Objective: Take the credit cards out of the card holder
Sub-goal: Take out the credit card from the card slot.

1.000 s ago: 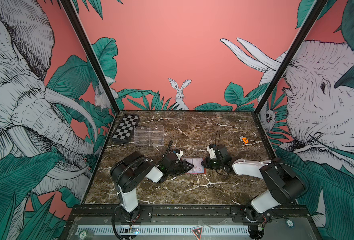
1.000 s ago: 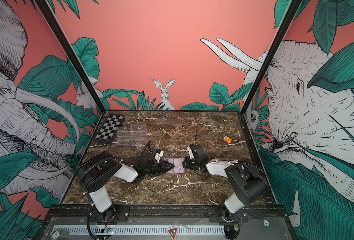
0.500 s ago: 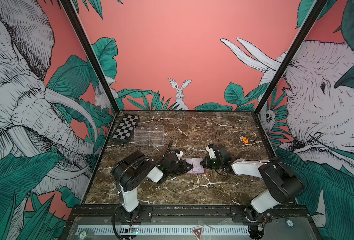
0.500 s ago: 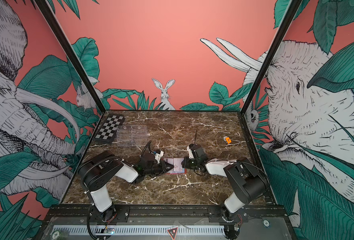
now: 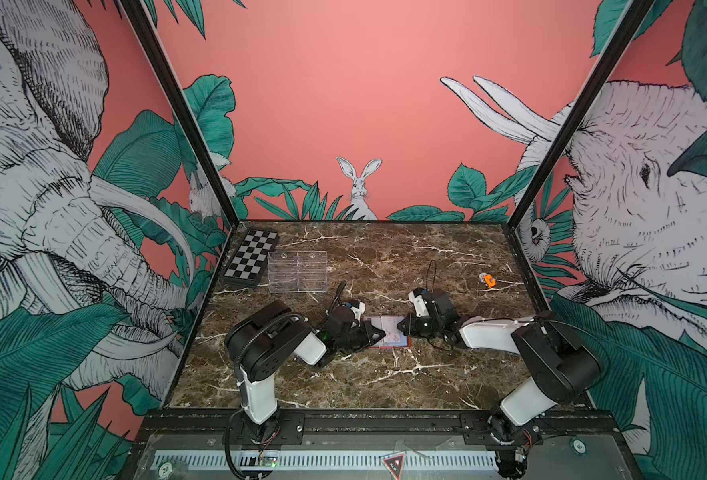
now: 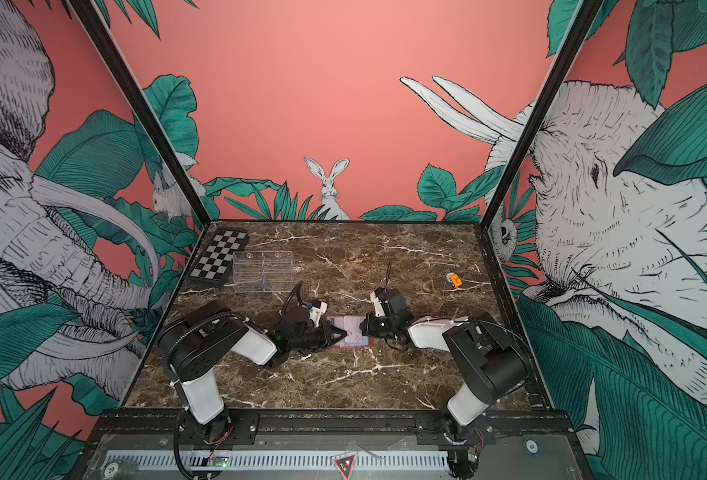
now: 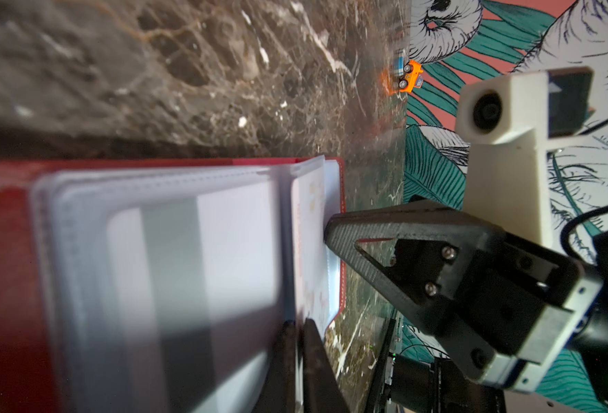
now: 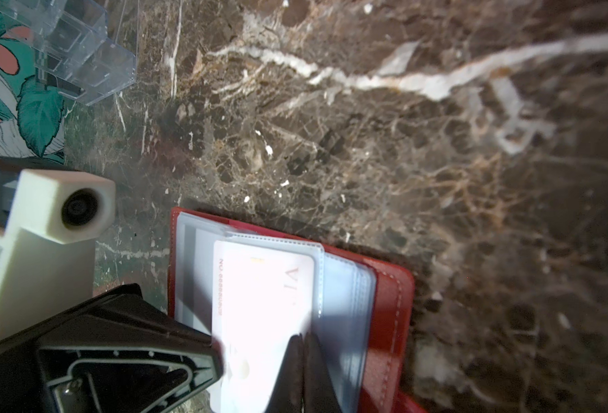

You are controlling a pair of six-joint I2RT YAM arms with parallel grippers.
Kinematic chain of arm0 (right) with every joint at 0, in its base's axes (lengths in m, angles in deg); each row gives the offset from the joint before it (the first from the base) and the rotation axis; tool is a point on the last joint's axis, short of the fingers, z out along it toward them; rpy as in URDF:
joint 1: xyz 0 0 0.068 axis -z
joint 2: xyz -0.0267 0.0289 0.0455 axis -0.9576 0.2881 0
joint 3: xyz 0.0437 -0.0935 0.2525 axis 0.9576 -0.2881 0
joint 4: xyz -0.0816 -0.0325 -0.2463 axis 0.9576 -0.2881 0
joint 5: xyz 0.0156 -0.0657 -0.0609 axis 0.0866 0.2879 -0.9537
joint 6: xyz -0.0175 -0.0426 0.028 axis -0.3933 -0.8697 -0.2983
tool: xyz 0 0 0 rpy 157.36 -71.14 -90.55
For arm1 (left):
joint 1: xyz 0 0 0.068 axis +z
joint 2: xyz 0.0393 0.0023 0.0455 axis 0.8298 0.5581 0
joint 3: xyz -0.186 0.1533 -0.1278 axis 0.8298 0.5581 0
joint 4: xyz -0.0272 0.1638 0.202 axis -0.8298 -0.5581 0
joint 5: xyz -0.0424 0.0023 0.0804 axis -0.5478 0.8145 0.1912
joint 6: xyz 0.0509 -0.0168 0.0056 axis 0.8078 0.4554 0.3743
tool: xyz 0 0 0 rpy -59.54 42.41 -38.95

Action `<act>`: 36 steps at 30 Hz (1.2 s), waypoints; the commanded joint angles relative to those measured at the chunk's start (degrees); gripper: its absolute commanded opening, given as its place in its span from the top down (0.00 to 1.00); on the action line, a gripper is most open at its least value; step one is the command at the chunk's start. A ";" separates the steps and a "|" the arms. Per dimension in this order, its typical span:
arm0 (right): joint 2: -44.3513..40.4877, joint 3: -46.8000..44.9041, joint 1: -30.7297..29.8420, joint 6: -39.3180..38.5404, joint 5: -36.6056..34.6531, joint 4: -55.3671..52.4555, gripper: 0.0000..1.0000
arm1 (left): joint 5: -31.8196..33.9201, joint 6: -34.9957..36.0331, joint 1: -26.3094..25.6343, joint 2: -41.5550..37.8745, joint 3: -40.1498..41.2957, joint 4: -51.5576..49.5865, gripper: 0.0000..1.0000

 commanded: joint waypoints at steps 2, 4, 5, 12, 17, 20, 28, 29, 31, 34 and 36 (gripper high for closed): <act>1.31 0.16 -0.41 -0.26 -0.63 -2.03 0.97 | 0.47 0.32 -0.30 -0.13 0.17 -0.63 1.00; 1.29 0.08 -0.45 -0.36 -0.81 -2.35 0.97 | 0.61 0.71 -0.29 -0.43 0.13 -1.34 1.00; 1.12 0.16 -0.38 -0.51 -0.98 -2.62 0.97 | 0.81 0.83 -0.29 -0.74 0.07 -1.78 1.00; 0.66 0.58 -0.27 -1.13 -2.69 -5.30 0.86 | 1.87 3.20 0.18 -3.35 0.25 -7.58 1.00; 0.25 0.41 -0.10 -1.29 -3.36 -6.25 0.80 | 2.03 4.37 0.74 -5.31 0.81 -9.93 1.00; 0.23 0.32 0.08 -1.41 -3.58 -6.86 0.77 | 2.14 4.82 0.80 -5.86 0.85 -11.18 1.00; 0.96 0.44 0.08 -1.71 -2.38 -6.25 0.78 | 0.82 4.30 0.84 -4.84 0.13 -10.42 0.94; 1.18 0.52 0.08 -1.80 -2.24 -6.24 0.79 | 0.86 4.03 0.85 -4.76 0.15 -10.08 0.85; 1.71 0.62 0.08 -1.78 -1.91 -6.09 0.81 | 1.08 4.07 0.80 -4.91 0.16 -10.17 0.75; 2.03 0.74 0.12 -1.86 -1.51 -5.89 0.84 | 1.39 4.72 0.85 -4.90 -0.52 -11.60 0.73; 2.01 0.84 0.08 -1.89 -1.38 -5.89 0.86 | 1.31 4.31 0.87 -4.14 -0.64 -10.77 0.73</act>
